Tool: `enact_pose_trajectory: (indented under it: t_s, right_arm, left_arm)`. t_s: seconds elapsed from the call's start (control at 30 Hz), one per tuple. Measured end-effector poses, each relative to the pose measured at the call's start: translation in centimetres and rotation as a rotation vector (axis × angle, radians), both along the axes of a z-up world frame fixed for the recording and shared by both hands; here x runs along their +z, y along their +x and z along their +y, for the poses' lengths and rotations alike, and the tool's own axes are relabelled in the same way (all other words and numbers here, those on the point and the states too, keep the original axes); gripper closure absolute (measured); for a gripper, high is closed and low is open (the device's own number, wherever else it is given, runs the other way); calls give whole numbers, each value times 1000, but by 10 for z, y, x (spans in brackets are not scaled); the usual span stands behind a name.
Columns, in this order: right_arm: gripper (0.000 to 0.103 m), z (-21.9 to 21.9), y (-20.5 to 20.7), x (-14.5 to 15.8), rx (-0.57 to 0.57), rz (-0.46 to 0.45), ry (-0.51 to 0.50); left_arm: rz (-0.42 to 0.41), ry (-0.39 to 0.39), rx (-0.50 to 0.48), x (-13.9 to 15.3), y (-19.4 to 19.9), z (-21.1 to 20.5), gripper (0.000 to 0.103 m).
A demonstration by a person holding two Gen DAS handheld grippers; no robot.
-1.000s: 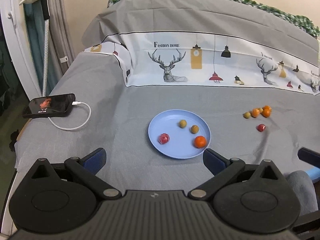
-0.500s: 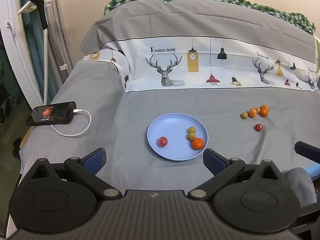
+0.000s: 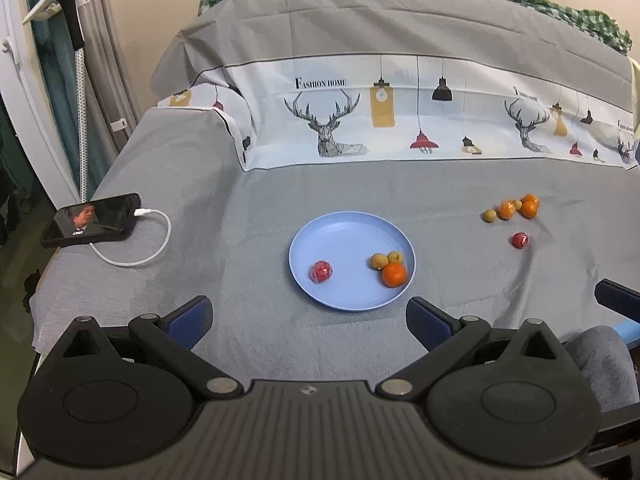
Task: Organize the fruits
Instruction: 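Lift both tools away from the plate, then grasp a yellow fruit with the left tool while the right tool grasps a tangerine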
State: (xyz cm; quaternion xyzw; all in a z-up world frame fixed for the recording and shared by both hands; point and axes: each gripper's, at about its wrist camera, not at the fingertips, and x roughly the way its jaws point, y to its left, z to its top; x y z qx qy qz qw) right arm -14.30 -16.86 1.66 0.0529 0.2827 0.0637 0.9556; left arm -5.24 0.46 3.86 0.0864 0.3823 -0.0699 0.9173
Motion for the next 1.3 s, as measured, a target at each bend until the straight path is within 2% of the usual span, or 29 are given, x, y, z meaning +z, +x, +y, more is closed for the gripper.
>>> enact_pose_trajectory:
  t_s: [0.23,0.4,0.57,0.83,1.03,1.13,1.2,1.3]
  right_arm:
    - [1,-5,11,-11,-17,8,26]
    - [1,-31,31,-35,-120,62,74]
    - [1,-77,54,-62,-261,95,66]
    - [1,-194,111,-114,-528,117,4]
    - [1,-259,170,-175,-565,160,-24]
    - [1,-285,201,-209,-571,207,1]
    - [1,-294,221,-223,-550,216,13]
    - [1,-301,248,-242,-498,210,-21]
  left_arm:
    - [42,23,11,-12,15,-4,0]
    - [86,47,8,-24,35,-15,0]
    - [121,55,-27,-38,62,-44,0]
    - [98,39,-166,-79,140,-140,0]
    - [133,38,-288,-142,210,-225,0]
    - [170,49,-337,-174,240,-263,0]
    - [191,54,-360,-195,256,-285,0]
    - [200,59,-411,-217,271,-310,0]
